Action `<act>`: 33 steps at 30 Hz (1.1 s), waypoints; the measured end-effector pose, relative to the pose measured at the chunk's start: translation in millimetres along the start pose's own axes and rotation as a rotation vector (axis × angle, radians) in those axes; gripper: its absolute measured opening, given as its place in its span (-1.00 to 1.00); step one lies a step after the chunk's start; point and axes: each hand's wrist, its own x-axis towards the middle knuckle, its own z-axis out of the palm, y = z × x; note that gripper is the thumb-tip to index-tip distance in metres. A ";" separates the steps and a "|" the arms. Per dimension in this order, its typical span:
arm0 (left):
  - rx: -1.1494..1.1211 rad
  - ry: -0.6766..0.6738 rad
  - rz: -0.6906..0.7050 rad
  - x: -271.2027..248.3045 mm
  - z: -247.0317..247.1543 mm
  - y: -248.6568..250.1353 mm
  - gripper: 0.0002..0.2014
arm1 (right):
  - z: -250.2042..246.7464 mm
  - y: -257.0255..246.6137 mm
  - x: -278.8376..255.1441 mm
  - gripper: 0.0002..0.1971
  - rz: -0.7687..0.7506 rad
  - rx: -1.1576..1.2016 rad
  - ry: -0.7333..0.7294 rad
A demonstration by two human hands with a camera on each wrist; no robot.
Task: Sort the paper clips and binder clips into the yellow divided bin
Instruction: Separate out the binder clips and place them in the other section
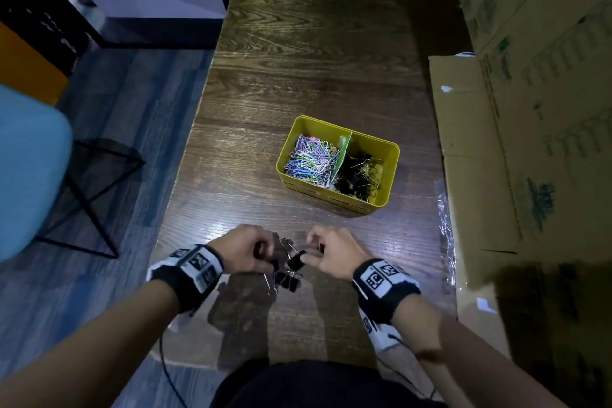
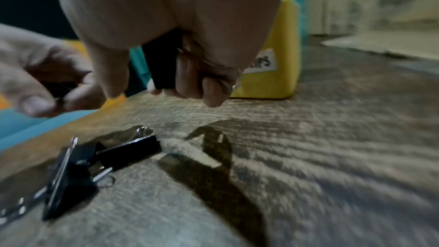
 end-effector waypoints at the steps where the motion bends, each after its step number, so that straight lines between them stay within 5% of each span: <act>1: 0.123 -0.043 0.021 -2.5 2.9 -1.7 -0.71 | 3.8 -2.4 4.4 -0.68 -0.028 -0.113 -0.030; 4: 0.255 -0.089 0.001 -6.0 14.1 -1.2 -0.44 | 13.2 -8.2 12.8 -0.51 -0.129 -0.351 -0.065; 7: 0.375 -0.088 -0.005 -6.7 23.7 -4.1 -0.53 | 25.2 -11.0 15.6 -0.57 -0.158 -0.512 -0.082; 11: 0.236 0.005 -0.014 -6.1 30.3 -13.5 -0.65 | 34.2 -4.2 14.4 -0.60 -0.106 -0.511 -0.011; 17: -0.295 0.178 -0.172 -6.2 25.7 -39.6 -0.68 | 21.4 3.0 4.4 -0.77 0.080 0.001 -0.015; 21: -0.860 0.178 -0.336 -3.7 4.6 -29.7 -0.87 | 3.3 7.7 -8.4 -0.75 0.120 0.346 0.029; 25: -1.249 0.201 -0.274 8.6 -33.4 11.0 -0.79 | -10.8 12.8 -19.4 -0.79 0.164 0.819 0.183; 29: -1.266 0.129 -0.117 34.7 -70.6 69.5 -0.75 | -34.8 8.8 -29.3 -0.85 0.137 1.169 0.277; 33: -0.980 0.104 -0.057 72.8 -90.0 127.0 -0.89 | -62.4 7.6 -40.7 -0.81 0.110 1.270 0.385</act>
